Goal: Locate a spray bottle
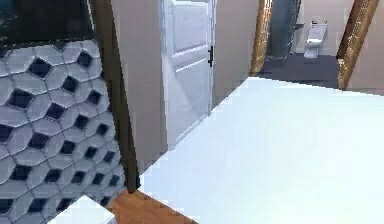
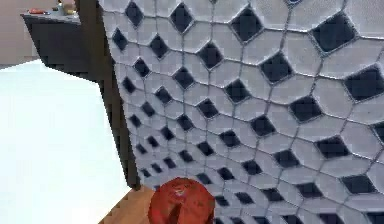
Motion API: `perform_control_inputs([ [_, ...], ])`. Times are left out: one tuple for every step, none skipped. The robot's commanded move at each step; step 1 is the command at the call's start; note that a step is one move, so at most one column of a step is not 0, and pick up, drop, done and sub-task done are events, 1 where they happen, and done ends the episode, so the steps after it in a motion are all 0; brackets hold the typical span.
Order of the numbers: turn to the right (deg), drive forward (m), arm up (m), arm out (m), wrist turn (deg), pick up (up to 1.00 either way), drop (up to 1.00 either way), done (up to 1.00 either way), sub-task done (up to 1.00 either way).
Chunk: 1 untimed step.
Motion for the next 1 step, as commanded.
perform_control_inputs([
  [27.0,0.00,0.00,0.00,0.0,0.00,0.00,0.00,0.00],
])
